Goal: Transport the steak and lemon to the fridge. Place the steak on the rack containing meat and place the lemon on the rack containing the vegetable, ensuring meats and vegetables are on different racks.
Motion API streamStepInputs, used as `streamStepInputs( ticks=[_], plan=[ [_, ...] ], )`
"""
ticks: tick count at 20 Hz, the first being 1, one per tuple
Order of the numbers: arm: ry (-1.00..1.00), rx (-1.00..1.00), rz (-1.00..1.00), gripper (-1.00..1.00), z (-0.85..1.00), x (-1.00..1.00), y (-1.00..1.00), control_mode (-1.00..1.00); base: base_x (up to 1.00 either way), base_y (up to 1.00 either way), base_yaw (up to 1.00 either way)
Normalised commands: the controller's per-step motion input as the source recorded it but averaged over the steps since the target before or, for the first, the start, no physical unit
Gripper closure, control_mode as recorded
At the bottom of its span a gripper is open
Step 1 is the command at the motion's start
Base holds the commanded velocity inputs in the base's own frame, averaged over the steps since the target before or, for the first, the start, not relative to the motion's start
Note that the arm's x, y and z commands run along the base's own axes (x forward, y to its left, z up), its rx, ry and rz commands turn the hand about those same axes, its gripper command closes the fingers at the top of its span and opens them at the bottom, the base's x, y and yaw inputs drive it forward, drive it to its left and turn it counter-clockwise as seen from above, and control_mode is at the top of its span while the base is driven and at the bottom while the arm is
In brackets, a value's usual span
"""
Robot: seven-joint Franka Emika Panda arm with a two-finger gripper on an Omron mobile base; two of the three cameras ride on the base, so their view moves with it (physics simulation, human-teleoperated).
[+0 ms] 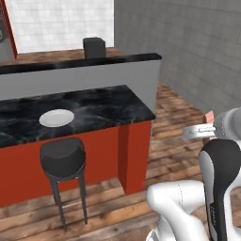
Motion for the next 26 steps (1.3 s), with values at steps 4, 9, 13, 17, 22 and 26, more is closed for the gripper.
streamStepInputs(
  ticks=[4,9,13,17,22,26],
  plan=[
    [0.0,0.0,0.0,1.0,0.0,0.0,0.0,1.0,0.14,-1.0,0.0],
    [0.0,0.0,0.0,1.0,0.0,0.0,0.0,1.0,0.19,-1.0,0.0],
    [0.0,0.0,0.0,1.0,0.0,0.0,0.0,1.0,0.27,-1.0,0.0],
    [0.0,0.0,0.0,1.0,0.0,0.0,0.0,1.0,0.35,-1.0,0.0],
    [0.0,0.0,0.0,1.0,0.0,0.0,0.0,1.0,0.74,-1.0,0.0],
    [0.0,0.0,0.0,1.0,0.0,0.0,0.0,1.0,1.0,-1.0,0.06]
  ],
)
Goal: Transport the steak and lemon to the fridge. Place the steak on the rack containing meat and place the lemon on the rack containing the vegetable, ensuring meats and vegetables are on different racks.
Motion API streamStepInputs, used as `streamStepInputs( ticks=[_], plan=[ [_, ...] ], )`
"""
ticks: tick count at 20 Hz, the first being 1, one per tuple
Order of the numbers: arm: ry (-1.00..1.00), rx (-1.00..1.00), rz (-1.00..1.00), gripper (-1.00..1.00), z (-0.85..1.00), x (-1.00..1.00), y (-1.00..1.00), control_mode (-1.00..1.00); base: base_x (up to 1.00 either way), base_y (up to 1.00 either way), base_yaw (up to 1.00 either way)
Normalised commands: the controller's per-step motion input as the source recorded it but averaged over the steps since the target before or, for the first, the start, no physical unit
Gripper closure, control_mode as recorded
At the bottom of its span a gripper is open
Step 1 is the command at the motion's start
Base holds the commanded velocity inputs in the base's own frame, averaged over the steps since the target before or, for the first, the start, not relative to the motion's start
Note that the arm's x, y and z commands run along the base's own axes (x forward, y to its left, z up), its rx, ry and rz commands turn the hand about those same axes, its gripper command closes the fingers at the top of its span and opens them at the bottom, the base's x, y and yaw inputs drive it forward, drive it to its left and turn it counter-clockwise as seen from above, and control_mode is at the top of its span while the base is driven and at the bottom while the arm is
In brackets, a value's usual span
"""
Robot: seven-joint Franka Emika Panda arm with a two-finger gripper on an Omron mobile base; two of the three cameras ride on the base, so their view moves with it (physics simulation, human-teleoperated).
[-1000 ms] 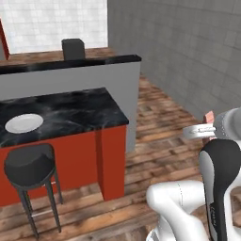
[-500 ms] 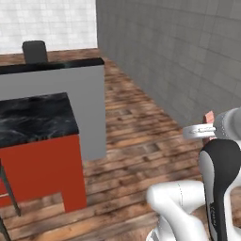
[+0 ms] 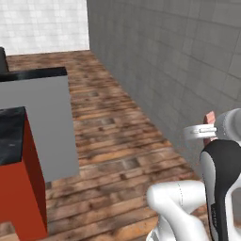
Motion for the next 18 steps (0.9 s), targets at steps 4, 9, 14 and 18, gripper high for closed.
streamStepInputs(
  ticks=[4,9,14,18],
  plan=[
    [0.0,0.0,0.0,1.0,0.0,0.0,0.0,1.0,1.0,-0.88,0.14],
    [0.0,0.0,0.0,1.0,0.0,0.0,0.0,1.0,1.0,-0.81,0.24],
    [0.0,0.0,0.0,1.0,0.0,0.0,0.0,1.0,1.0,-0.52,0.31],
    [0.0,0.0,0.0,1.0,0.0,0.0,0.0,1.0,1.0,-0.16,0.38]
  ],
)
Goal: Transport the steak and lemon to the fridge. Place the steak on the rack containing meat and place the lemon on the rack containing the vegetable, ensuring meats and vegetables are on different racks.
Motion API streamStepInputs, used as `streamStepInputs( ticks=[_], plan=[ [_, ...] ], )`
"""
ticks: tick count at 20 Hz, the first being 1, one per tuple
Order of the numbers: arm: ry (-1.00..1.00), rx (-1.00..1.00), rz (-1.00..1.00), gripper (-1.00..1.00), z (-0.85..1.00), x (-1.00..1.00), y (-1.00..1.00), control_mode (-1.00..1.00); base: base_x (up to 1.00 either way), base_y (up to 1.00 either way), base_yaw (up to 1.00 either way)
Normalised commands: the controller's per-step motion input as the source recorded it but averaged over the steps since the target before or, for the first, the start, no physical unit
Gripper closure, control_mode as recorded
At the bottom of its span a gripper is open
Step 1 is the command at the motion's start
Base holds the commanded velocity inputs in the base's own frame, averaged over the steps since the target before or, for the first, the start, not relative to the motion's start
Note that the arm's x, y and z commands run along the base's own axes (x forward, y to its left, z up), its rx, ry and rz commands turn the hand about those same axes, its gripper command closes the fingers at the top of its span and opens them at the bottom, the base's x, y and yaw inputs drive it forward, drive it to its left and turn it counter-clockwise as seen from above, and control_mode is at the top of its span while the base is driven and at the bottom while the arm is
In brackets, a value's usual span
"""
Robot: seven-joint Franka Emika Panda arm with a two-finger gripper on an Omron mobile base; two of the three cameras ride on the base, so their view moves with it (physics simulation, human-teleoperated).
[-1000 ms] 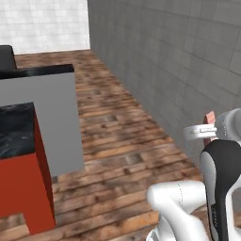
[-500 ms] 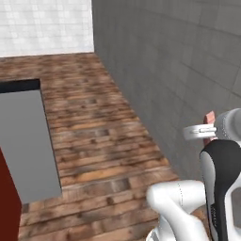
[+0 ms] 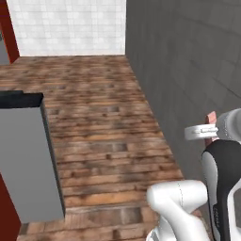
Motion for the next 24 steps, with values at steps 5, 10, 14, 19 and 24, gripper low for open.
streamStepInputs(
  ticks=[5,10,14,19,24],
  plan=[
    [0.0,0.0,0.0,1.0,0.0,0.0,0.0,1.0,1.0,0.0,0.41],
    [0.0,0.0,0.0,1.0,0.0,0.0,0.0,1.0,1.0,-0.07,0.45],
    [0.0,0.0,0.0,1.0,0.0,0.0,0.0,1.0,1.0,-0.51,0.42],
    [0.0,0.0,0.0,1.0,0.0,0.0,0.0,1.0,1.0,-0.88,0.26],
    [0.0,0.0,0.0,1.0,0.0,0.0,0.0,1.0,1.0,-0.83,0.18]
  ],
)
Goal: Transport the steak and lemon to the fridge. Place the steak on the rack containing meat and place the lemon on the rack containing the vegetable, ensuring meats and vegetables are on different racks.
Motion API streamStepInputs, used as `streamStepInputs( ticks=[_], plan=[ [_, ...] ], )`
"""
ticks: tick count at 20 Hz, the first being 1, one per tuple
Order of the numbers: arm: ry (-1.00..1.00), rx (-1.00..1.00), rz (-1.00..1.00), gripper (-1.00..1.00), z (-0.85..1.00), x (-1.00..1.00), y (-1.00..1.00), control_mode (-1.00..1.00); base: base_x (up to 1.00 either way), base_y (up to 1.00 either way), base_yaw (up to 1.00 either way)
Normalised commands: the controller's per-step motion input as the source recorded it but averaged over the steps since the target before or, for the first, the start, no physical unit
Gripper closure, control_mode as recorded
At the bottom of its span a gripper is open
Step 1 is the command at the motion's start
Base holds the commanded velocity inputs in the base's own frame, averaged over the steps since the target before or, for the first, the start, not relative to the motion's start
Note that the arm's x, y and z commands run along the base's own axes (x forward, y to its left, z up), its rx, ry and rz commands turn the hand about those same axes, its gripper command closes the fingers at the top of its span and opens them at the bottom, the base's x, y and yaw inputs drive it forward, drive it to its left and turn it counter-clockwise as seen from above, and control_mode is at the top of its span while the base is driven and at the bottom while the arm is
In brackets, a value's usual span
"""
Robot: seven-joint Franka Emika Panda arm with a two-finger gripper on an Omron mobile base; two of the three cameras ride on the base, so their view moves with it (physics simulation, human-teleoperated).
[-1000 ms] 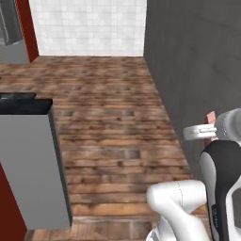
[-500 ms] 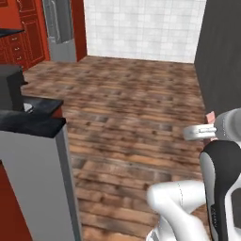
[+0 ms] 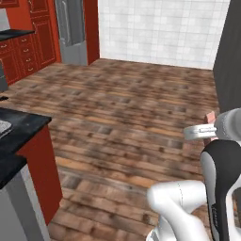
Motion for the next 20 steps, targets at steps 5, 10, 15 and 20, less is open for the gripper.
streamStepInputs(
  ticks=[5,10,15,20],
  plan=[
    [0.0,0.0,0.0,1.0,0.0,0.0,0.0,1.0,1.0,-0.6,0.07],
    [0.0,0.0,0.0,1.0,0.0,0.0,0.0,1.0,1.0,-0.32,0.01],
    [0.0,0.0,0.0,1.0,0.0,0.0,0.0,1.0,1.0,-0.1,0.0],
    [0.0,0.0,0.0,1.0,0.0,0.0,0.0,1.0,1.0,0.0,0.0]
  ],
)
